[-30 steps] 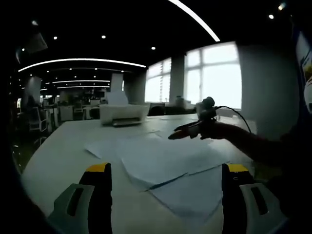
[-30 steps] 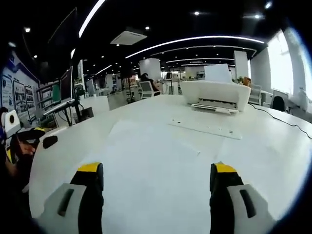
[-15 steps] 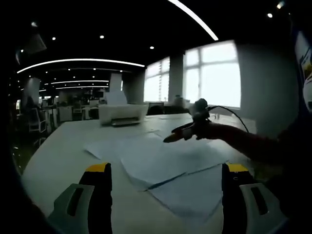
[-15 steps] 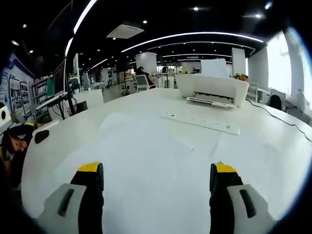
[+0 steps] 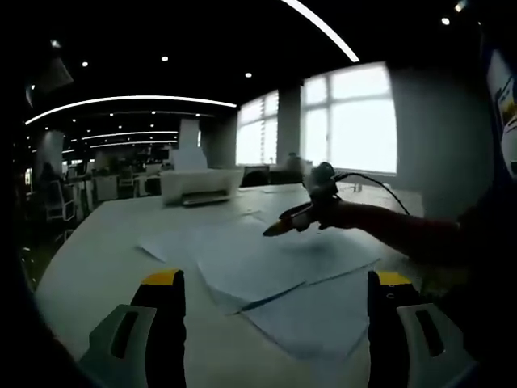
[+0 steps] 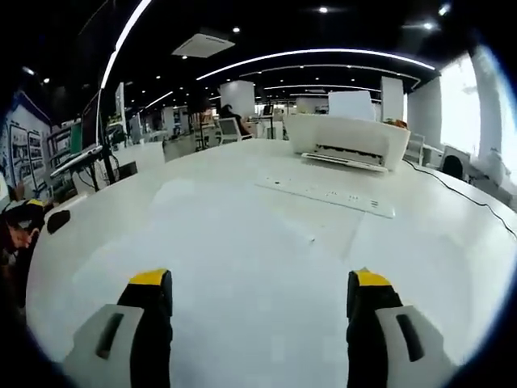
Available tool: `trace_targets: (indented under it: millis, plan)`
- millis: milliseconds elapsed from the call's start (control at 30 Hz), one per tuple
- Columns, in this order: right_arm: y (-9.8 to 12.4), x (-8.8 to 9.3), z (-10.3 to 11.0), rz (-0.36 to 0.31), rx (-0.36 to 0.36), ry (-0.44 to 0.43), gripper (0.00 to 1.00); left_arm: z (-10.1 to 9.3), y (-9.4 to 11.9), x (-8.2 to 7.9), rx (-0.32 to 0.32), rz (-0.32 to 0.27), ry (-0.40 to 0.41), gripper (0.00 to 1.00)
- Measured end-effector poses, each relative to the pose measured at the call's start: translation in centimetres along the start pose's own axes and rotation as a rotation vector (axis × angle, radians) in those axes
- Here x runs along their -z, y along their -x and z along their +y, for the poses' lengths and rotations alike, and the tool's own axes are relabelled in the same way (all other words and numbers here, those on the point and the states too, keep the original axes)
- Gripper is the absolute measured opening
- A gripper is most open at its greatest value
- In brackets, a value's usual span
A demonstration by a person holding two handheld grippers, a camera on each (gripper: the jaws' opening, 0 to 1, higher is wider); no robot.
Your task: Organize the stack of printing papers by aligning and flattening the scattered papers on the table
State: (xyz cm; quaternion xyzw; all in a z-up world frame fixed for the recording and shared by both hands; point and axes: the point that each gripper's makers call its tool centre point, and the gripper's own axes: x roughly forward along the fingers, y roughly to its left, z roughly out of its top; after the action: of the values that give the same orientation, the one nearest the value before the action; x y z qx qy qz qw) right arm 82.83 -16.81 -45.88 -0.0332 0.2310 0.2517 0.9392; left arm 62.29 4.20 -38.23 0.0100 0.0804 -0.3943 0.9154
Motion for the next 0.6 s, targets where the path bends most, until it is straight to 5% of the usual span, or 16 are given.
trace_targets:
  millis: [600]
  plan:
    - [-3.9, -0.3, -0.8, 0.039, -0.024, -0.032, 0.82, 0.3, -0.1, -0.1, 0.004, -0.003, 0.004, 0.96]
